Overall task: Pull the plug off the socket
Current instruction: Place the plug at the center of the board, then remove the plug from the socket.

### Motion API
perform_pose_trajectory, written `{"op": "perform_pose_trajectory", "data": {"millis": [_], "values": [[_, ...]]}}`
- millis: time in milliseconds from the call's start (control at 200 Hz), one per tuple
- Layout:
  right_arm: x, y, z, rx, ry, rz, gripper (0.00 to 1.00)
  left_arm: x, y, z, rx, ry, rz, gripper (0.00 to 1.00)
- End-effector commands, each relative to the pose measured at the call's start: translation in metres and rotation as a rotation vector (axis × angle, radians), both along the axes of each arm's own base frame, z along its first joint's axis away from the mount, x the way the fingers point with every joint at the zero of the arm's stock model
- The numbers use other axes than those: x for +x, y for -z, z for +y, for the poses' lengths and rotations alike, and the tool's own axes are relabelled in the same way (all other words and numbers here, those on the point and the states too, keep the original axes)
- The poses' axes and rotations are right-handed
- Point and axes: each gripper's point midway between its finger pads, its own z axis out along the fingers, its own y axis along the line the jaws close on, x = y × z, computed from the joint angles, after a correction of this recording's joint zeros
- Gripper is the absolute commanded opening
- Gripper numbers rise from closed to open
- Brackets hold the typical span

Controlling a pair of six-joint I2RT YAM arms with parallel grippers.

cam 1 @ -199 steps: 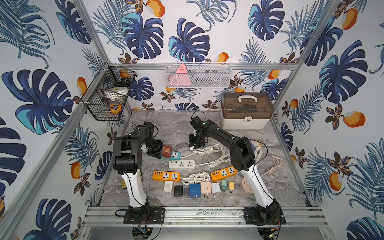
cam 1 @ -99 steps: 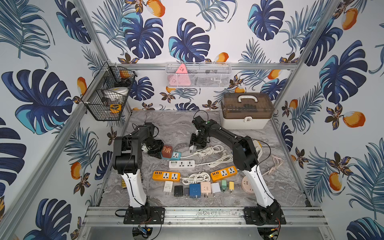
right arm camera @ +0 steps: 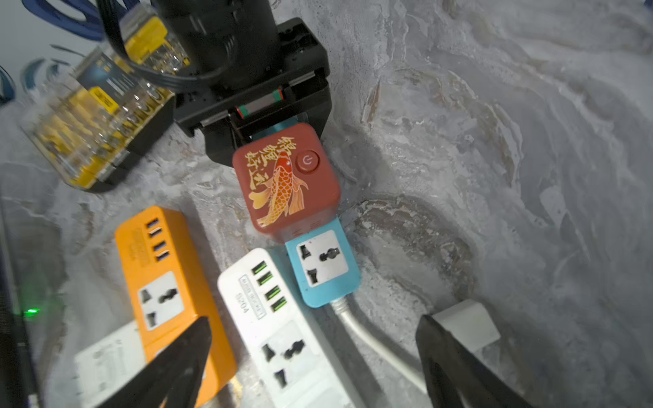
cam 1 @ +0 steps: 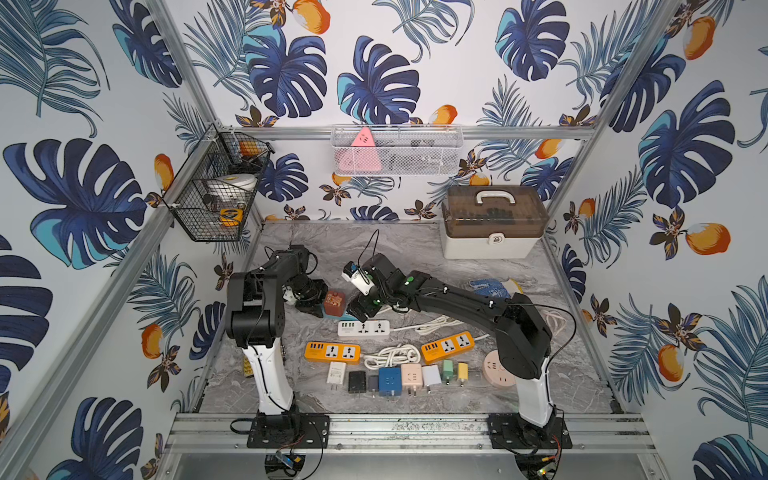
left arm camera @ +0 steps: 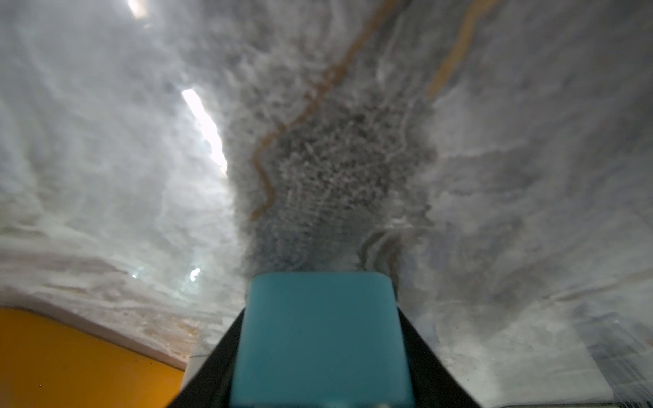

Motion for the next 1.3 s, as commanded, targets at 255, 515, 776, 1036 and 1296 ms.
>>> {"op": "perform_pose_trajectory", "data": {"millis": [255, 515, 776, 1036, 1296], "values": [[0.003, 0.025, 0.061, 0.065, -0.243, -0.094, 0.91, 0.005, 0.021, 0.005, 0.042, 0.049, -0.009, 0.19], [0.006, 0.05, 0.07, 0.034, -0.231, -0.05, 0.84, 0.005, 0.023, 0.004, 0.038, 0.053, -0.007, 0.18], [0.002, 0.044, 0.072, 0.04, -0.267, -0.052, 0.42, 0.004, 0.024, 0.006, 0.047, 0.051, -0.003, 0.18], [-0.003, 0.016, 0.077, 0.092, -0.313, -0.068, 0.25, 0.002, 0.024, 0.007, 0.059, 0.043, -0.001, 0.16], [-0.006, -0.02, 0.082, 0.187, -0.309, -0.056, 0.22, 0.002, 0.027, 0.007, 0.061, 0.037, -0.004, 0.1]]}}
